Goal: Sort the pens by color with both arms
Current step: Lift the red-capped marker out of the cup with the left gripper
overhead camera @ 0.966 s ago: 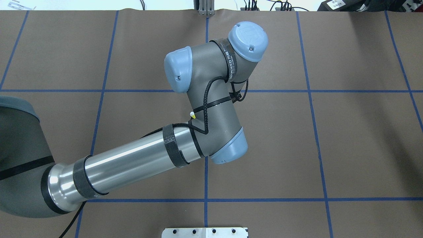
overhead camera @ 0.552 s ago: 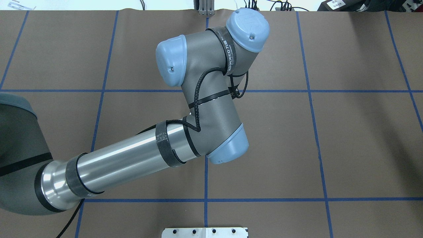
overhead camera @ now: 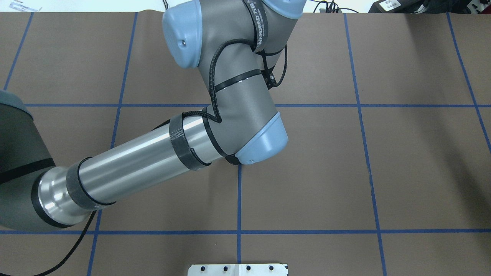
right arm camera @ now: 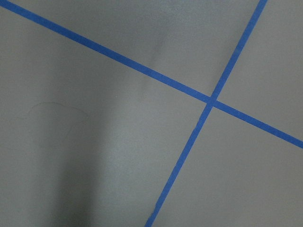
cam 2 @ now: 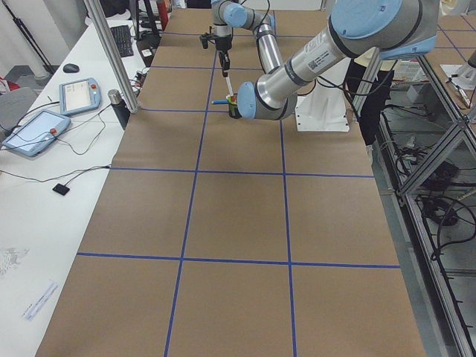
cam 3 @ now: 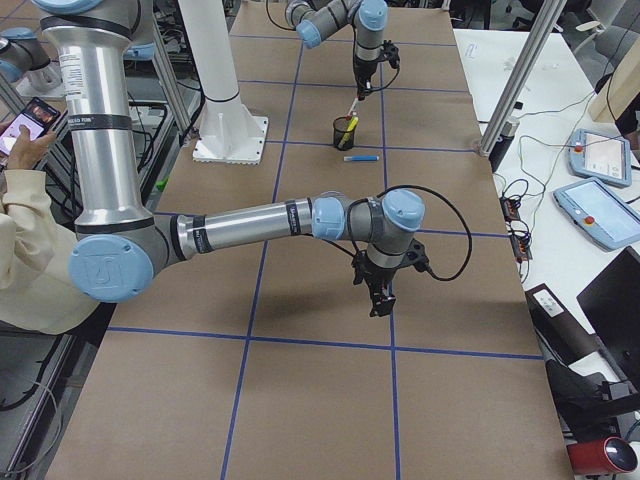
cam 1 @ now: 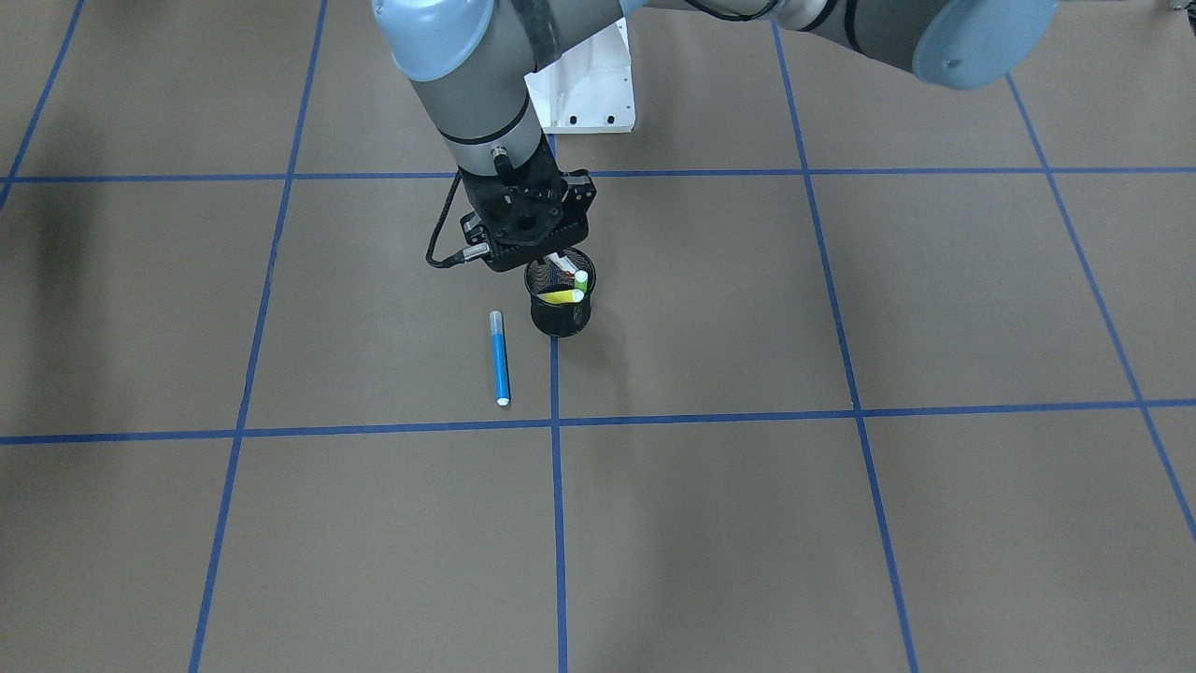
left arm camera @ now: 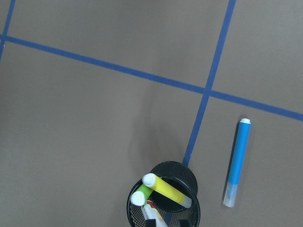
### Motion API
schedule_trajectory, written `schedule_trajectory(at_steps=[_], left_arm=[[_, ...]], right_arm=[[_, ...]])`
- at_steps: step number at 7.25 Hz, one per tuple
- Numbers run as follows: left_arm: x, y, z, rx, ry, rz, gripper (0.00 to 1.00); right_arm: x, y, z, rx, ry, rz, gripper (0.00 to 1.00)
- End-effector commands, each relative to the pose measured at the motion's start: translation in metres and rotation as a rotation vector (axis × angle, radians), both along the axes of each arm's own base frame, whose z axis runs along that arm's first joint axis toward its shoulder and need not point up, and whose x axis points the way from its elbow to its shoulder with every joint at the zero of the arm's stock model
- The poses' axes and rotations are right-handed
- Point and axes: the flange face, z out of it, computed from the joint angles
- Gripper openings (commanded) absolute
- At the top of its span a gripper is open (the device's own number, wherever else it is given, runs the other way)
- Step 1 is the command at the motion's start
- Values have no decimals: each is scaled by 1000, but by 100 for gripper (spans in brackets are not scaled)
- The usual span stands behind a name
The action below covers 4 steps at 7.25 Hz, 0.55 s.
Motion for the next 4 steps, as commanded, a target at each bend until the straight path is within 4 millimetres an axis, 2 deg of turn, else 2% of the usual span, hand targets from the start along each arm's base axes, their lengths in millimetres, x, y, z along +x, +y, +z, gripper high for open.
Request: schedule_trajectory(at_steps=[1,4], left_arm=[[-32,-26,-17,-38,53,-20,0],[-28,-38,-26,-43,100,-28,0]], right_arm=[[0,0,1,0,0,0,99],[0,1,3,-3,0,1,99]])
